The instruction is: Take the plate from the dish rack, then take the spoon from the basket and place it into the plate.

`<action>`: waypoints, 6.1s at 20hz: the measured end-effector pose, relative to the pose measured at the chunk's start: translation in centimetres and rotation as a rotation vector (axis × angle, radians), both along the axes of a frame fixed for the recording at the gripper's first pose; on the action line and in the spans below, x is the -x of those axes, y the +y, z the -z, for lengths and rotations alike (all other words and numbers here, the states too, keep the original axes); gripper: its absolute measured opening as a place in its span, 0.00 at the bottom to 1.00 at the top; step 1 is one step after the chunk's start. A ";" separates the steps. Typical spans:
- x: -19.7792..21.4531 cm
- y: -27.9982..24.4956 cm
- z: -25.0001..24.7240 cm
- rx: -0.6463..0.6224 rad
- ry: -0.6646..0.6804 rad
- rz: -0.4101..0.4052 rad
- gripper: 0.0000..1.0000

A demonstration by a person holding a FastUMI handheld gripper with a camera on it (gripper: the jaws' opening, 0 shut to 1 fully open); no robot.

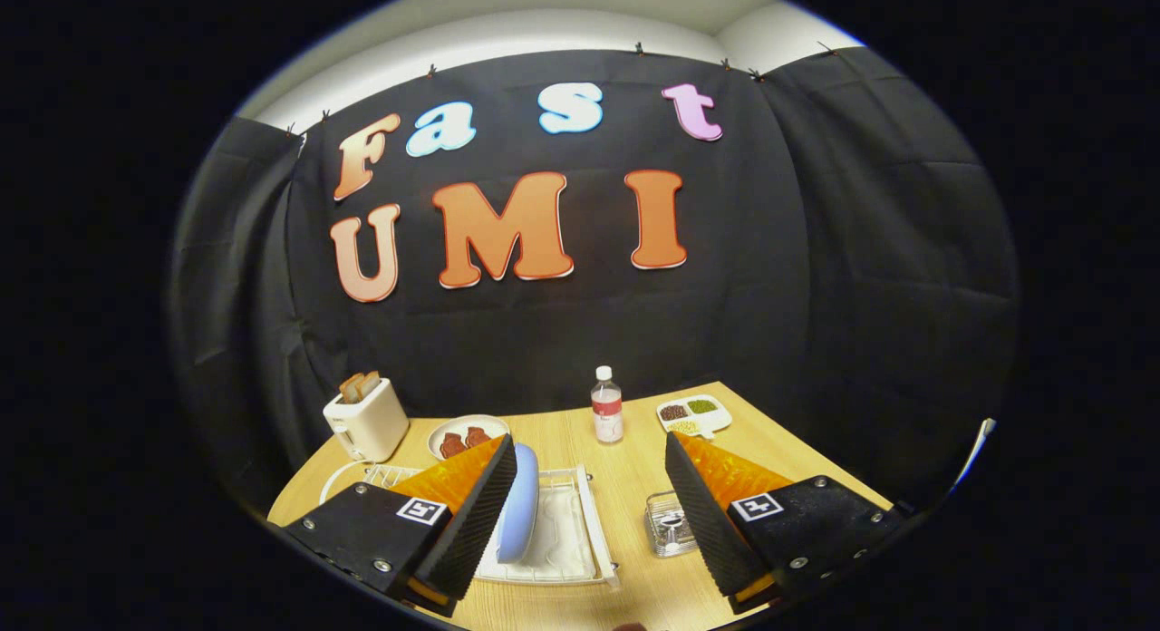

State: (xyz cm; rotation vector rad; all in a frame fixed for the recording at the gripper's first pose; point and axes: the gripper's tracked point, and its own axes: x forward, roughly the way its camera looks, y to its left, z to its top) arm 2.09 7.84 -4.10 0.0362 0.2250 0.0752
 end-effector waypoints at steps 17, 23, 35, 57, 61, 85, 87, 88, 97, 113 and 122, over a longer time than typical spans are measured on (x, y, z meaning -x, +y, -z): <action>-5.5 6.5 12.5 0.201 0.375 -0.085 0.99; -5.4 7.2 15.4 0.193 0.494 -0.084 0.84; -6.1 6.9 14.6 0.209 0.516 0.047 0.24; -2.0 7.1 7.6 0.194 0.416 0.104 0.24; 1.0 6.2 6.8 0.090 0.428 0.100 0.24; 18.3 5.5 16.9 -0.437 0.665 -0.081 0.24; 19.0 5.6 18.2 -0.469 0.697 -0.079 0.24; 19.2 5.7 18.9 -0.484 0.709 -0.079 0.24; 20.5 7.0 25.0 -0.544 0.843 -0.068 0.24; 18.1 8.6 28.6 -0.612 0.910 -0.080 0.39; 16.6 4.9 26.4 -0.507 0.875 -0.040 0.86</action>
